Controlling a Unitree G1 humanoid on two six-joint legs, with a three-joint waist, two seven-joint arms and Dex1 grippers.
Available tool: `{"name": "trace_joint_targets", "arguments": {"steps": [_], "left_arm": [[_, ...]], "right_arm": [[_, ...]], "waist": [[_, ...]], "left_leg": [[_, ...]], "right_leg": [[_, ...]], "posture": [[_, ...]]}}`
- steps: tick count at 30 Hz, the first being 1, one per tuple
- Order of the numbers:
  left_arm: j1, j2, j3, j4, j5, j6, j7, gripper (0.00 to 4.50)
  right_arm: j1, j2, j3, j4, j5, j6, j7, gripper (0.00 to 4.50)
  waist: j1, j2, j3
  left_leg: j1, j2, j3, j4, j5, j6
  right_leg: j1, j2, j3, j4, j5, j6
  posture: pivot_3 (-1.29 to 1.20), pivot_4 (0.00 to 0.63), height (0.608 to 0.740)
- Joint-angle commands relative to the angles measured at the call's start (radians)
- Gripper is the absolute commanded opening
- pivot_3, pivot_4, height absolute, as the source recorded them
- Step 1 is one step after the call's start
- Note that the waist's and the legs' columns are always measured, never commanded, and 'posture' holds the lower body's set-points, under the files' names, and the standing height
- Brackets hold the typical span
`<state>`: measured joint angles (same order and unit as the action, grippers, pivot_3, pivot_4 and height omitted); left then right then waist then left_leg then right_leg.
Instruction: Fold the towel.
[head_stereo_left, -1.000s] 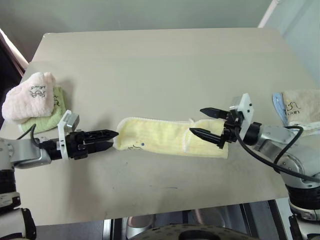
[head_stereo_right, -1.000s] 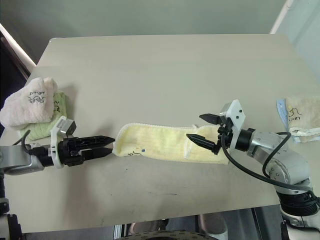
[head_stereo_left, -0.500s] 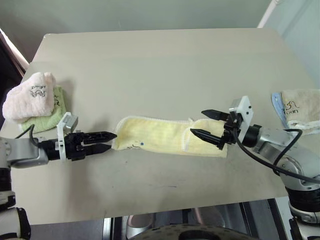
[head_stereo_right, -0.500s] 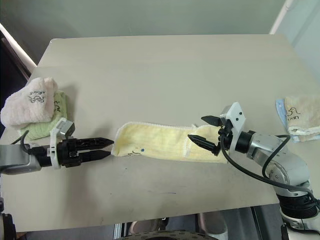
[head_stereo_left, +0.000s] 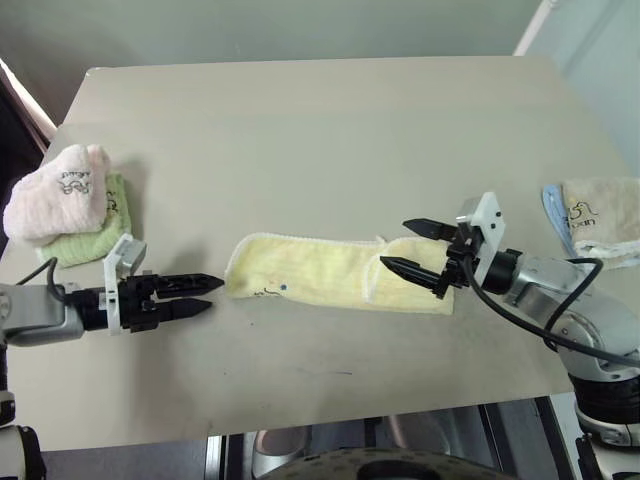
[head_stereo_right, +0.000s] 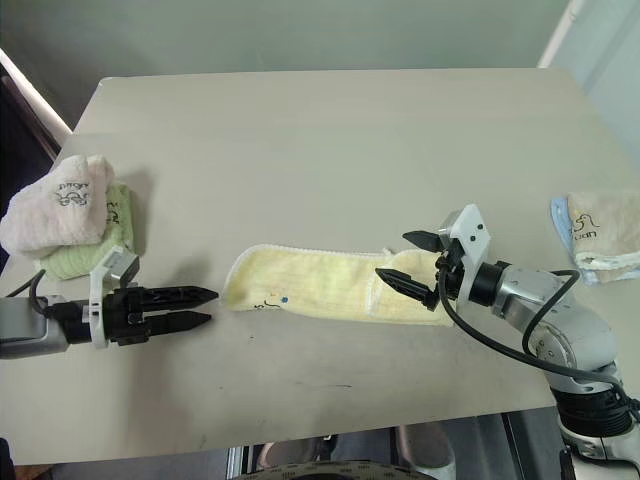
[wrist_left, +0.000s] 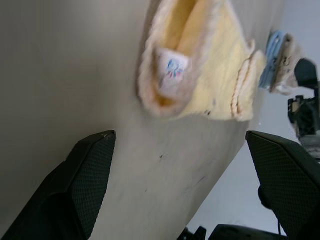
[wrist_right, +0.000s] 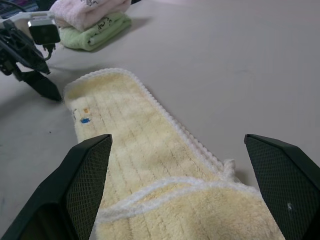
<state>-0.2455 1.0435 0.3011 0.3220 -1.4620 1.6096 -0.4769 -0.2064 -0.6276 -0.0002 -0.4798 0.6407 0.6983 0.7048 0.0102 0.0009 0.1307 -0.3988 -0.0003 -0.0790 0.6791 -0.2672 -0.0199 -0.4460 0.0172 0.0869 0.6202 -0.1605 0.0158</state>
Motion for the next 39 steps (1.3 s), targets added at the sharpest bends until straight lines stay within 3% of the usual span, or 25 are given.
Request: {"name": "trace_joint_targets", "arguments": {"steps": [1, 10, 24, 27, 39], "left_arm": [[-0.027, -0.053, 0.016, -0.011, -0.032, 0.005, 0.026, 4.5], [-0.086, -0.157, 0.044, 0.029, -0.019, 0.005, 0.106, 4.5], [-0.106, -0.177, 0.106, 0.043, 0.063, -0.004, 0.118, 4.5], [-0.112, -0.192, 0.116, 0.038, 0.086, -0.001, 0.114, 3.97], [-0.125, -0.25, 0.157, 0.03, 0.156, 0.004, 0.1, 0.05]], "right_arm": [[-0.015, 0.015, -0.009, -0.01, -0.018, -0.024, -0.017, 4.47], [-0.018, 0.026, -0.014, -0.003, -0.041, -0.017, -0.03, 4.47], [0.003, 0.023, -0.019, -0.012, -0.055, -0.016, -0.049, 4.47], [-0.006, 0.029, -0.014, -0.009, -0.057, -0.017, -0.051, 4.5], [-0.02, 0.031, 0.0, 0.008, -0.082, -0.026, -0.041, 4.5]], "waist": [[0.001, 0.0, 0.0], [0.003, 0.0, 0.0], [0.0, -0.001, 0.0], [0.0, -0.001, 0.0], [0.0, -0.002, 0.0]], "left_leg": [[0.0, 0.0, 0.0, 0.0, 0.0, 0.0], [0.002, -0.001, 0.0, 0.001, 0.003, 0.0], [0.01, -0.001, -0.002, -0.007, 0.005, 0.0], [0.011, -0.001, -0.002, -0.011, 0.006, 0.0], [0.012, 0.0, -0.002, -0.013, 0.009, -0.006]], "right_leg": [[0.0, 0.0, 0.0, 0.001, 0.0, 0.0], [0.0, -0.001, 0.0, 0.006, 0.0, -0.001], [0.003, 0.0, 0.0, 0.007, 0.002, -0.004], [0.003, 0.0, 0.0, 0.007, 0.002, -0.004], [0.003, 0.001, 0.0, 0.006, -0.001, -0.005]], "posture": [[0.0, 0.15, 0.74], [0.0, 0.15, 0.74], [0.0, 0.15, 0.74], [0.0, 0.15, 0.74], [0.0, 0.15, 0.74]]}}
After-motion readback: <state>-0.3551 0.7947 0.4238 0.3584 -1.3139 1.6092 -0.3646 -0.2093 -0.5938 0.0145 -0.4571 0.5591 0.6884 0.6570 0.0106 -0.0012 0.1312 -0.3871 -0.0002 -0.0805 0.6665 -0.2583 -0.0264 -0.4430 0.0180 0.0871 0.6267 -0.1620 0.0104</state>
